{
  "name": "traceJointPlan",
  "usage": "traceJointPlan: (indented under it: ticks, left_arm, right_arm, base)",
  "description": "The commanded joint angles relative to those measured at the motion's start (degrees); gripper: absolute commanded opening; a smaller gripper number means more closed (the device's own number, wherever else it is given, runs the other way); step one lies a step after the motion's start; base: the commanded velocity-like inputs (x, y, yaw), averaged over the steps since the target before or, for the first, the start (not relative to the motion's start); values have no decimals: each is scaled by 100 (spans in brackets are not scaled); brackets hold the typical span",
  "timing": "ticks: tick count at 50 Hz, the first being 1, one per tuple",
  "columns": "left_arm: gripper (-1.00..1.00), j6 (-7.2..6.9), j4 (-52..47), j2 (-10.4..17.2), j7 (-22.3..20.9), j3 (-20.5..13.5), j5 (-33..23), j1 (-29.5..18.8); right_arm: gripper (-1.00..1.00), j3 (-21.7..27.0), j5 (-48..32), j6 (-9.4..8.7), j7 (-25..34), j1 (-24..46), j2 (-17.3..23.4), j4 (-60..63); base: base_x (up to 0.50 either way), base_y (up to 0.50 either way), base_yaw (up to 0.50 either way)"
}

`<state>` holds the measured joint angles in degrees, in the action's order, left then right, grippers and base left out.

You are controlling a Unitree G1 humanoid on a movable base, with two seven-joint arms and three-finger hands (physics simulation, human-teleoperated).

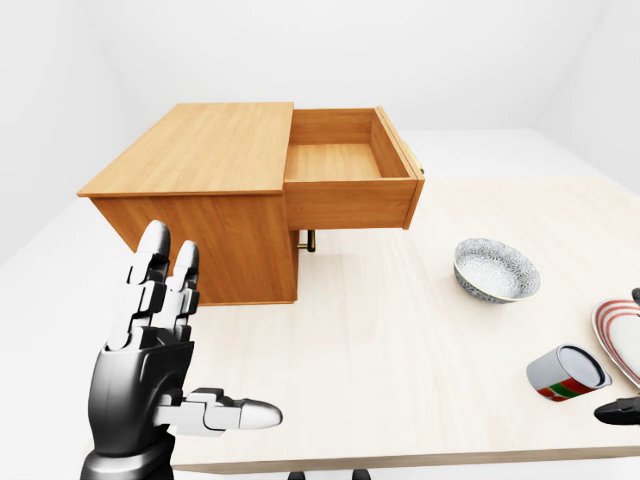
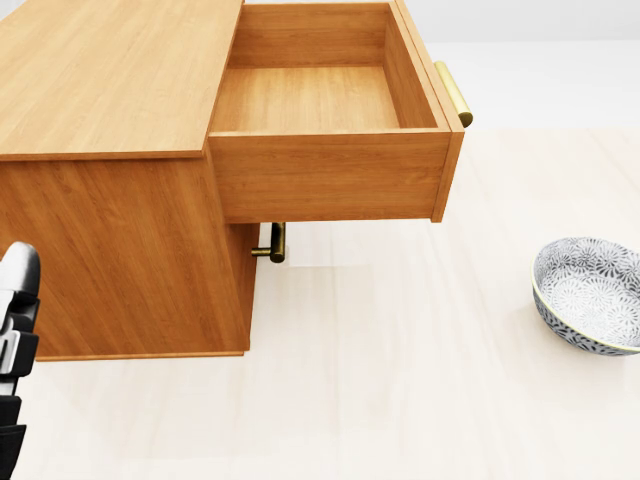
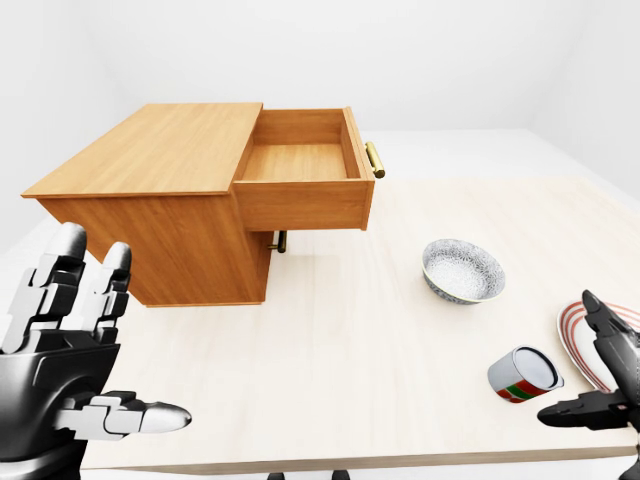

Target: Put the ketchup in the top drawer of the cabinet.

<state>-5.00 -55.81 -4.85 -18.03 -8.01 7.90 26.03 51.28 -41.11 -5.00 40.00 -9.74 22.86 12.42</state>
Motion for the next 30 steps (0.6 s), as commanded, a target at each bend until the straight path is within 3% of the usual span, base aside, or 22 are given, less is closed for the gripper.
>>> traceJointPlan:
  ticks: [1,30]
  left_arm:
    - [100,0,-35,11,8,-22,28,-3]
    - [100,0,48,22,28,45,-26,5]
  right_arm:
    - [100,-376,-87,0,0,127,82,-111]
    - [100,-704,-328,0,0,-43,-11,-767]
  base:
    - [0,0,0]
    - [0,0,0]
